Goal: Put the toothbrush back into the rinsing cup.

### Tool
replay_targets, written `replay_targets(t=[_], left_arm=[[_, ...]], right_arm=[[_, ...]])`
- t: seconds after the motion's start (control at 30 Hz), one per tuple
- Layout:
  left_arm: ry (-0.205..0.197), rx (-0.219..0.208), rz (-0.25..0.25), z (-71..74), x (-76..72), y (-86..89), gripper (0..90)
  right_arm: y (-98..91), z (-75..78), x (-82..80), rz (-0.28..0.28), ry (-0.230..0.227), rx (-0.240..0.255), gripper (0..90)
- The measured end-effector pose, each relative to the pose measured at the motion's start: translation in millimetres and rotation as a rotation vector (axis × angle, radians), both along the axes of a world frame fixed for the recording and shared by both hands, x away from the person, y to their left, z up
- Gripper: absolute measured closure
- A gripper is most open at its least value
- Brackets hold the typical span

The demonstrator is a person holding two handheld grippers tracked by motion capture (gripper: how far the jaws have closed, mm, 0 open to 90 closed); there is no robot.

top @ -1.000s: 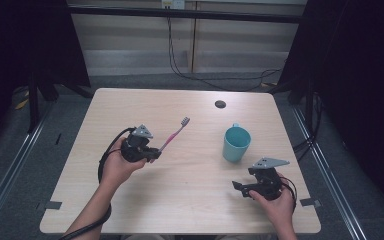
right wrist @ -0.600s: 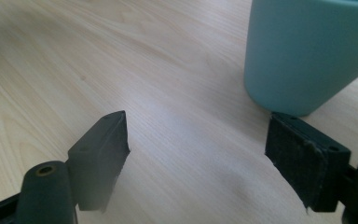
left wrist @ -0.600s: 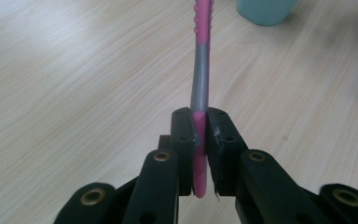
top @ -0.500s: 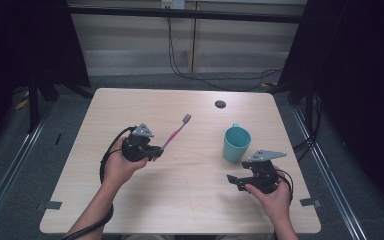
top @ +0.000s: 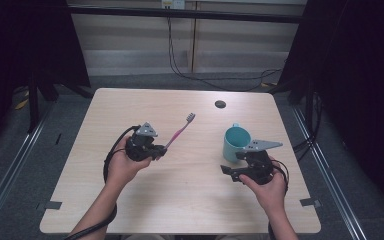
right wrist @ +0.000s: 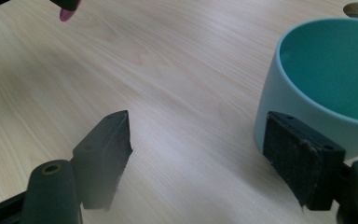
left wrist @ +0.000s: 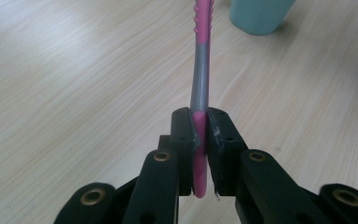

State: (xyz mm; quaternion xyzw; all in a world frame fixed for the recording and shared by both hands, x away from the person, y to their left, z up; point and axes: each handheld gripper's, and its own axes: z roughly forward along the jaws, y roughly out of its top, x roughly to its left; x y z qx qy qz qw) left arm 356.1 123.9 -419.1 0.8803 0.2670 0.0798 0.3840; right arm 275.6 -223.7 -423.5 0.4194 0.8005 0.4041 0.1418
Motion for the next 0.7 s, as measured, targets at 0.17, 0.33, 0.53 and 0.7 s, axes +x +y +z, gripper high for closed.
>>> replay_targets(t=[0.17,0.33,0.53,0.7], left_arm=[[-0.005,-0.021,0.001,0.7,0.2,-1.3,82.0],[0.001,-0.038,0.005,-0.7,0.9,-2.2,82.0],[-0.002,-0.056,0.007,0.1,1.0,-4.0,81.9],[-0.002,-0.070,0.013,1.0,0.4,-6.2,82.0]], right_arm=[[4.1,8.9,6.4,0.008,-0.007,0.024,23.2],[7.7,15.8,12.2,-0.002,-0.013,0.051,23.9],[14.7,22.6,20.0,-0.013,-0.030,0.073,24.2],[20.0,25.7,27.6,-0.017,-0.035,0.083,27.7]])
